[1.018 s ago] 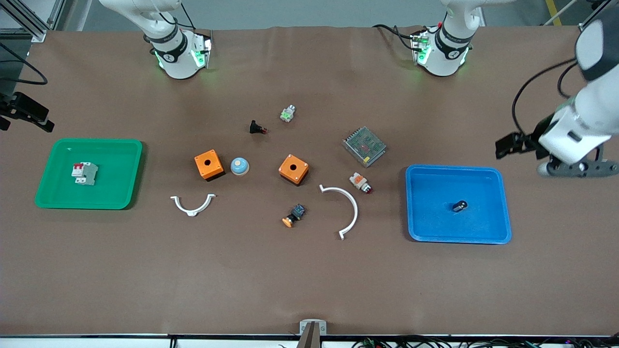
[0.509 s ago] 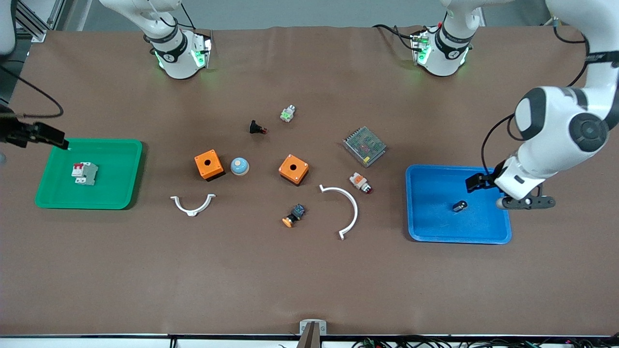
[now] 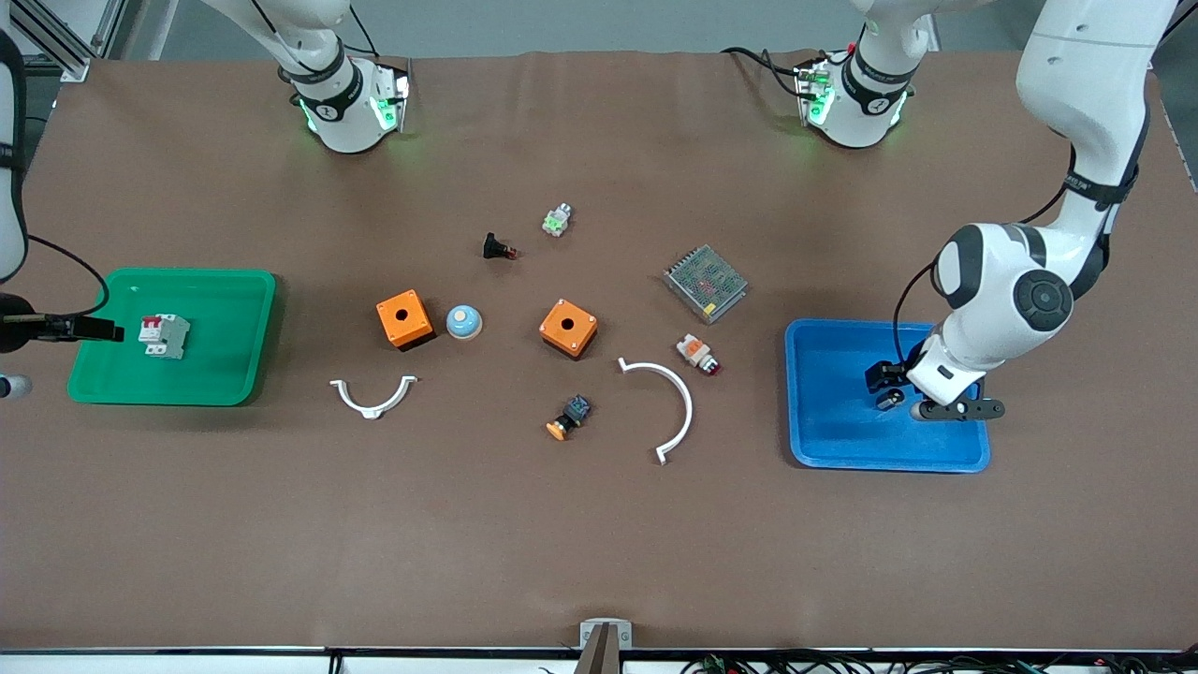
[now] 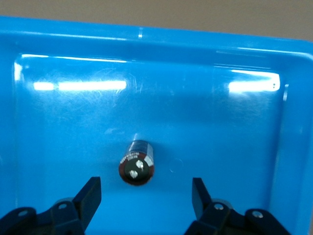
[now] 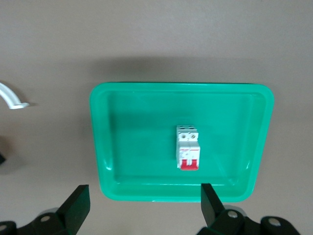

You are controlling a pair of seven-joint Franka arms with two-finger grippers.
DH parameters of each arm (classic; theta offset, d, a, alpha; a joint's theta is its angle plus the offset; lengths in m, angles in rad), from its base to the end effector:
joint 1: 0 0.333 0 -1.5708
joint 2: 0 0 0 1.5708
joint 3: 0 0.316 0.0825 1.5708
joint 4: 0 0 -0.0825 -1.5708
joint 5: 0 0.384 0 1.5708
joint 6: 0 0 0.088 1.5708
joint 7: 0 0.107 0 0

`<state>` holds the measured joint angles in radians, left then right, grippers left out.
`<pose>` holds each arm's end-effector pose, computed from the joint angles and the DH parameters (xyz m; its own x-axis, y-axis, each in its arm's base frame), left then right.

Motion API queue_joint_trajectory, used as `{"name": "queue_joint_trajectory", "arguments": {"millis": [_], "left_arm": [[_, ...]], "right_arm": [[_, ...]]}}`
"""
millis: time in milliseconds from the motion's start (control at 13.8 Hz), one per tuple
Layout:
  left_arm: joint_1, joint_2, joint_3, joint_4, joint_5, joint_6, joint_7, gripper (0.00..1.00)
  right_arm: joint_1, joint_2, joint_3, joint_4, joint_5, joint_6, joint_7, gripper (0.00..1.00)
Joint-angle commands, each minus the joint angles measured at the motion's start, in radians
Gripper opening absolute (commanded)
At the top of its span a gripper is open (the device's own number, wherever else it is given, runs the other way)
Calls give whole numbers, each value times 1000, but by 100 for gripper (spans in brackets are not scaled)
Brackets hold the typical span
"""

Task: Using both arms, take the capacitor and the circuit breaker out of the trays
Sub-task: 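Grasp the black capacitor with the left gripper while the right gripper grasps the breaker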

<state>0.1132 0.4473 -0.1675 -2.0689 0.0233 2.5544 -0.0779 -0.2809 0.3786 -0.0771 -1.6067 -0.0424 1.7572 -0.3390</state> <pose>0.5946 -0.0312 0.2192 0.9989 0.0235 0.0401 0.0210 -0.9979 0.0617 0.5996 -0.2228 0.3937 0.9720 -0.0027 -0.2349 -0.0056 -0.9999 -0.0116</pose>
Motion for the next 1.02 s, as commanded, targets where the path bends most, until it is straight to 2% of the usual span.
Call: {"name": "queue_joint_trajectory", "arguments": {"millis": [0,145,436,655,945], "left_arm": [[16,36,-6,21,21,21,12,75],[14,37,-6,23,21,21,9,71],[14,50,-6,44,21,20,9,56],[14,73,-6,64,21,20,6,55],[17,77,-6,67,21,18,6,49]], "right_arm": [[-55,8,16,-34,-10,45,-90,100],[-89,6,16,-91,-10,114,-161,100],[-141,-9,16,-278,-7,333,-170,99],[-161,-7,17,-375,-2,439,-169,99],[-164,-6,16,-435,3,530,-169,98]]}}
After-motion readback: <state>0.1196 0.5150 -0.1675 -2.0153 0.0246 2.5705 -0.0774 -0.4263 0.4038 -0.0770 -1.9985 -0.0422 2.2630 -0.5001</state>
